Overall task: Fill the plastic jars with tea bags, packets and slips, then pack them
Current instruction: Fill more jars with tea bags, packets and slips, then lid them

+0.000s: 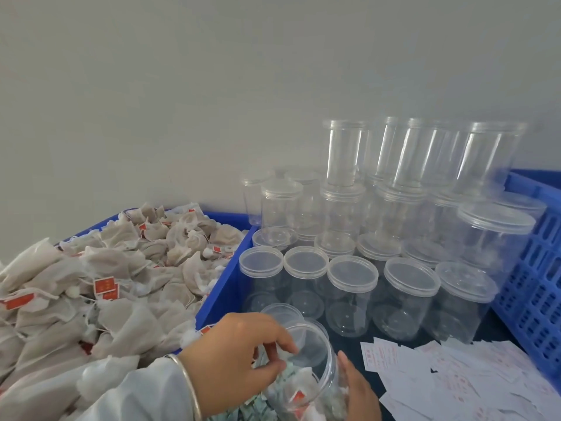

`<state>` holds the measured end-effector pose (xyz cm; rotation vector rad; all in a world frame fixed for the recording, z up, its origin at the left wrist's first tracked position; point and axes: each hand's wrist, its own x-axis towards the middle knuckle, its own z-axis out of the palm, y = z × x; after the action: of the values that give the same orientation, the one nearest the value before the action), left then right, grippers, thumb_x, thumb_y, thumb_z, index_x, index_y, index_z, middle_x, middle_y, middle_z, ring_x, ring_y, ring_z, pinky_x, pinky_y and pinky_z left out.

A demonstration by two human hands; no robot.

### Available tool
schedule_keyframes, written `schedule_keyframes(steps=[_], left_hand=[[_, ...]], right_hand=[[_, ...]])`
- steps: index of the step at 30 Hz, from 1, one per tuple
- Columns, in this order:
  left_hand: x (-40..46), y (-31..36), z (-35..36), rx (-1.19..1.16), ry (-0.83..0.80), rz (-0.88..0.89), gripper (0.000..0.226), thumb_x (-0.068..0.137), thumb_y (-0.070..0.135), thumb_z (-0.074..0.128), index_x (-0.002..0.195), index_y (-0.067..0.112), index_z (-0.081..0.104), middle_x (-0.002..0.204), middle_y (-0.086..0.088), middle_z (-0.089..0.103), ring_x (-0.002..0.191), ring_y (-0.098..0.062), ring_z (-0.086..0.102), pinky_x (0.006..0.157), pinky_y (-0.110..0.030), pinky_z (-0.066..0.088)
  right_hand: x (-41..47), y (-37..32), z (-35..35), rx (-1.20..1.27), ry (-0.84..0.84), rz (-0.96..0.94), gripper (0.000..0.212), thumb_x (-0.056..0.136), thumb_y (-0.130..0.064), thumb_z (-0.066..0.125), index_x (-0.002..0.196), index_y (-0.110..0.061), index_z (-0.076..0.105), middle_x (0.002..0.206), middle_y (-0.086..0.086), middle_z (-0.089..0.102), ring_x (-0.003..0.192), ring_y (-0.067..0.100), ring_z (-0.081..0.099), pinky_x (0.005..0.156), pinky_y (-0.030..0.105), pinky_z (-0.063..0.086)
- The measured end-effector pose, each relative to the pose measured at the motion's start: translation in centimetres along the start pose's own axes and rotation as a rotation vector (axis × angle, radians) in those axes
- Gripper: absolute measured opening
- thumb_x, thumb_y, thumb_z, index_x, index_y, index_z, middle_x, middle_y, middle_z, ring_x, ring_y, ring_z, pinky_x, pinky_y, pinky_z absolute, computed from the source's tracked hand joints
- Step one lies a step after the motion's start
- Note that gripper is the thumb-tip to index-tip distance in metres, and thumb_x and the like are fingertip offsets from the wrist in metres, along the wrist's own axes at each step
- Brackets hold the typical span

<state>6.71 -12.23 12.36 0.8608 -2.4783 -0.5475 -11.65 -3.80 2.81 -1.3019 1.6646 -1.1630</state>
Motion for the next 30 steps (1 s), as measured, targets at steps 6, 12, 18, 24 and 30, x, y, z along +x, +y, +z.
schedule_keyframes(steps=[6,12,18,24,30], left_hand=[[0.1,-1.7,-3.4,0.163,0.351,-0.141,0.029,0.080,0.023,0.067,0.081,0.051,0.056,0.084,0.028,0.062,0.087,0.011,0.055,0.076,-0.001,0.039],[-0.4,-7.0,-5.5,0.652,-0.032,-0.789,0.051,0.089,0.051,0.049,0.136,0.034,0.039,0.139,0.007,0.046,0.122,-0.013,0.048,0.099,-0.027,0.040],[0.3,-8.0,-5.1,0.732,-0.219,-0.879,0.036,0.092,0.048,0.042,0.125,0.035,0.050,0.123,0.010,0.057,0.109,-0.011,0.055,0.087,-0.025,0.042],[0.5,-7.6,-5.3,0.684,-0.248,-0.904,0.026,0.092,0.045,0.044,0.103,0.031,0.063,0.094,0.012,0.061,0.089,-0.009,0.057,0.084,-0.025,0.046],[0.3,-7.0,-5.8,0.543,0.079,-0.793,0.016,0.094,0.036,0.049,0.078,0.034,0.049,0.087,0.012,0.055,0.084,-0.008,0.055,0.079,-0.023,0.046]], right_hand=[[2.7,-1.9,-0.3,-0.221,-0.070,0.065,0.042,0.106,-0.022,0.022,0.147,-0.015,0.025,0.156,0.005,0.024,0.142,0.017,0.026,0.092,0.015,0.029],[3.0,-1.8,-0.3,-0.164,-0.034,0.165,0.044,0.106,-0.020,0.021,0.149,-0.011,0.013,0.158,0.004,0.018,0.143,0.015,0.022,0.095,0.013,0.024],[3.3,-1.7,-0.4,-0.117,-0.052,0.191,0.044,0.106,-0.021,0.022,0.148,-0.009,0.018,0.158,0.009,0.018,0.144,0.017,0.022,0.102,0.017,0.021],[3.5,-2.7,0.7,-0.048,0.150,0.305,0.053,0.106,-0.021,0.022,0.148,-0.014,-0.009,0.159,0.000,0.007,0.145,0.011,0.017,0.099,0.011,0.020],[3.9,-2.4,0.3,-0.063,0.063,0.308,0.046,0.106,-0.020,0.027,0.149,-0.010,0.016,0.157,0.006,0.022,0.143,0.017,0.024,0.098,0.015,0.024]])
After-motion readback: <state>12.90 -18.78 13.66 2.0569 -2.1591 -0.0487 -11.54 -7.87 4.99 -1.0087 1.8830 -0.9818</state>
